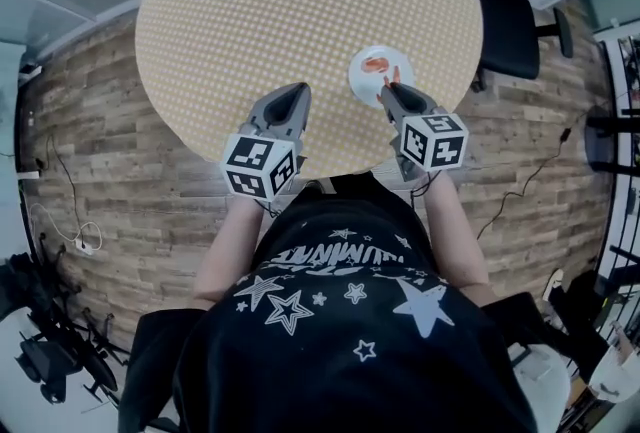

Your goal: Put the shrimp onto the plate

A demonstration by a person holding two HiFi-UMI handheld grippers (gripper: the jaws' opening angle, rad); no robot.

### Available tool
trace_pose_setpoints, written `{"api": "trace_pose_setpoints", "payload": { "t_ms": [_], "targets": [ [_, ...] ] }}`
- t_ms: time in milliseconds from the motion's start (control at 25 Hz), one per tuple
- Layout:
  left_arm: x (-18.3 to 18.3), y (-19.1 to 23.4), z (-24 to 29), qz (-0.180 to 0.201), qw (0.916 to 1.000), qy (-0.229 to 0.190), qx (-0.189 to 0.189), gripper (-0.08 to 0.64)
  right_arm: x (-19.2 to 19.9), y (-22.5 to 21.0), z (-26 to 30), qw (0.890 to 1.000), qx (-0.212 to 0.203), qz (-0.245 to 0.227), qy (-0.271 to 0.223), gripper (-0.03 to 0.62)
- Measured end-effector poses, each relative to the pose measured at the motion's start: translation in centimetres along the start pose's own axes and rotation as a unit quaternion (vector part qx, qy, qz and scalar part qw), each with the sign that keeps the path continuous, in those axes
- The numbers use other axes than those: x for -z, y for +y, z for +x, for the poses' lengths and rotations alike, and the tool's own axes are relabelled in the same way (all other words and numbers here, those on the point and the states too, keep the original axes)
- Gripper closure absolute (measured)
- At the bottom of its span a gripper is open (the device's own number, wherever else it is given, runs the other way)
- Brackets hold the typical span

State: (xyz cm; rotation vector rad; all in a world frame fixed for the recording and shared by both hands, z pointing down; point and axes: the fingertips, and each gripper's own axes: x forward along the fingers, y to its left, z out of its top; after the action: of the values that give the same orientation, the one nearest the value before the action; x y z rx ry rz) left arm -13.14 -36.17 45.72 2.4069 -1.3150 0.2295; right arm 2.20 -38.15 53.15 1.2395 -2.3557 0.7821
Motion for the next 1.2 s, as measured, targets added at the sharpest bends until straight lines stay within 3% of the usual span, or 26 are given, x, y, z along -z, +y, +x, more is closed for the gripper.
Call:
{"api": "trace_pose_setpoints", "payload": {
  "t_ms": [560, 1200],
  "targets": [
    [2.4, 0.7, 4.7, -0.007, 0.9985, 0.054, -0.007, 0.552, 3.8, -2.0, 5.1, 0.995, 0.007, -0.023, 0.101, 0.525],
    [3.4, 1.1, 5.1, -0.003, 0.9973, 0.073, -0.005, 0.552, 5.0, -2.5, 7.0, 0.988, 0.051, -0.035, 0.141, 0.525]
  ]
}}
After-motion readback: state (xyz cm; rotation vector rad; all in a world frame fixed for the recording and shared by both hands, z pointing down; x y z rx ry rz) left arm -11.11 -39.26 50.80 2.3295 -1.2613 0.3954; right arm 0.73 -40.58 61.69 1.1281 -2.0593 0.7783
